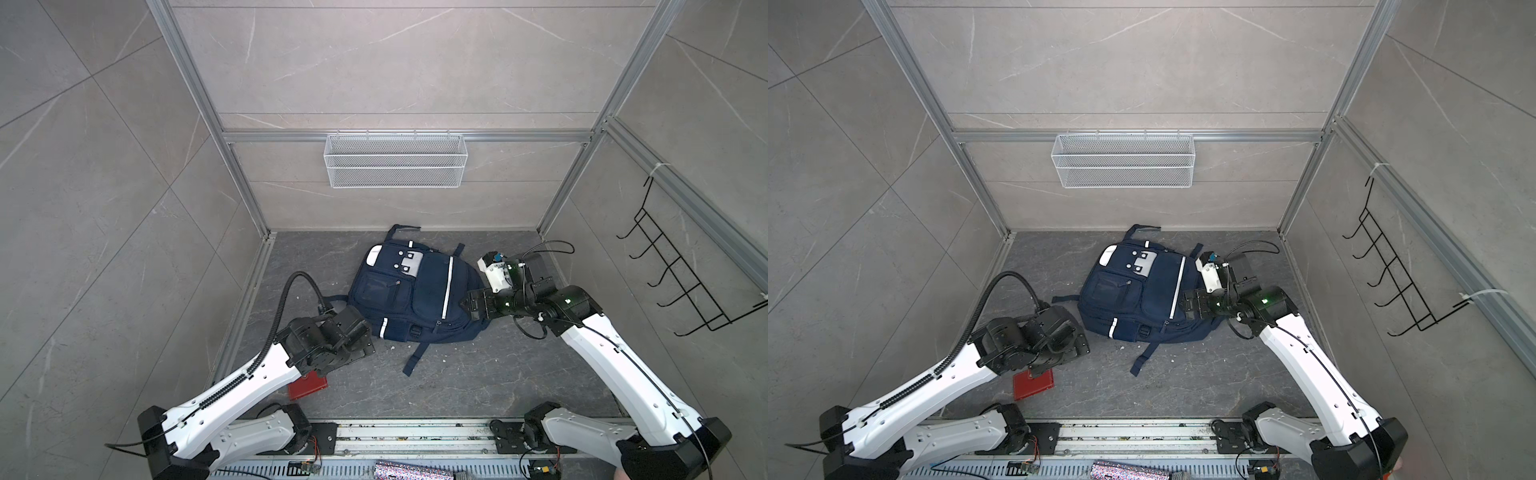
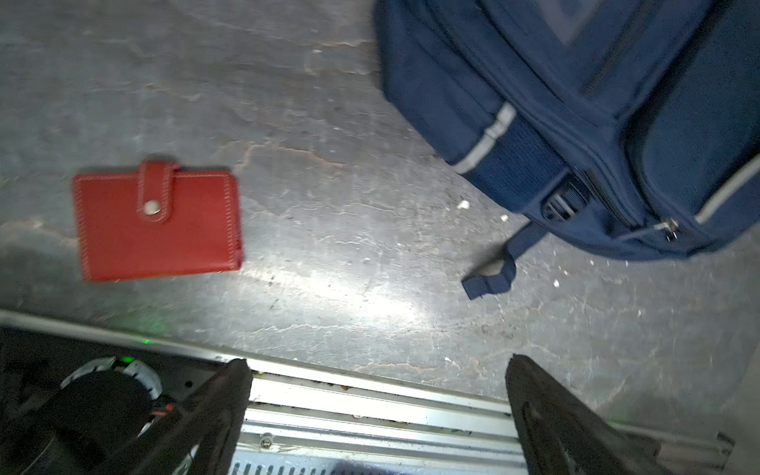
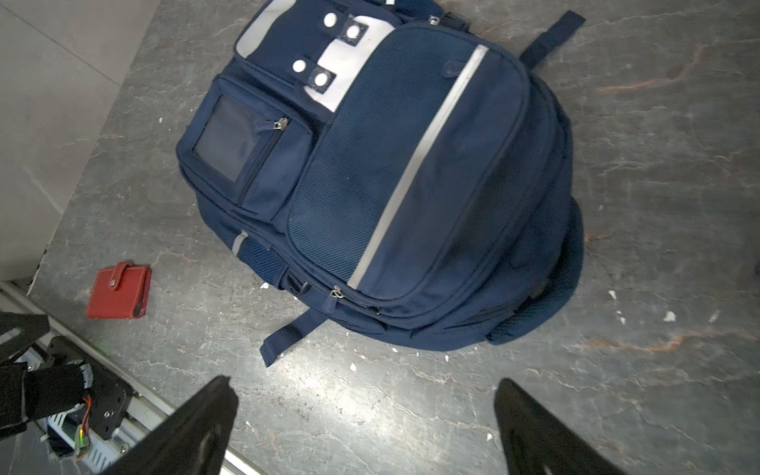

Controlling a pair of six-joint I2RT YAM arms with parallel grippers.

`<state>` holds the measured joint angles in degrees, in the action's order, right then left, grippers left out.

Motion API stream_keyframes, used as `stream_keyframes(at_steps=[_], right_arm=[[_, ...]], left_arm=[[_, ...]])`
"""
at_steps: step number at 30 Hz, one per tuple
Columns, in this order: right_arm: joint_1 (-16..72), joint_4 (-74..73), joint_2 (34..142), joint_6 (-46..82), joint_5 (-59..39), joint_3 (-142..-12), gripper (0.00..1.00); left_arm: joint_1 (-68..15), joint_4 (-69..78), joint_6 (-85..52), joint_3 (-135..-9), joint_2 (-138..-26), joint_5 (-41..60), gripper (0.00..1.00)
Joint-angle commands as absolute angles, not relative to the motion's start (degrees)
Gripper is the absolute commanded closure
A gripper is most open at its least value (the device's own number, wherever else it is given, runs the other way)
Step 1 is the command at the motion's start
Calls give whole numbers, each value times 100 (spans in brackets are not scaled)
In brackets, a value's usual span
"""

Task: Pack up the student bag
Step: 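Move the left gripper down to the red wallet while the right stays at the bag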

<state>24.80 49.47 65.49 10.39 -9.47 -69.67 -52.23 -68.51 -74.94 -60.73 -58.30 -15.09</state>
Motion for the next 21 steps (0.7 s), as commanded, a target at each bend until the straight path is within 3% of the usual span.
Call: stream_keyframes(at_steps=[1, 7, 13, 21], right_arm=[[2588, 4797, 6449, 840, -1084, -6927, 0], [2919, 4786, 6602, 527, -1002, -7139, 0], [3010, 4773, 6654, 495, -1056, -7215, 0], [3015, 4661, 6787, 499, -1011, -7174, 0]], left_arm=[[-5086, -7505, -8698, -5837, -5858, -1963, 1], [-4922, -6736, -9826, -4778, -5830, -1792, 1], [-4800, -5970, -10986, -3464, -5091, -1840, 9], [-4315, -5270, -11023, -2726, -4878, -1674, 22]])
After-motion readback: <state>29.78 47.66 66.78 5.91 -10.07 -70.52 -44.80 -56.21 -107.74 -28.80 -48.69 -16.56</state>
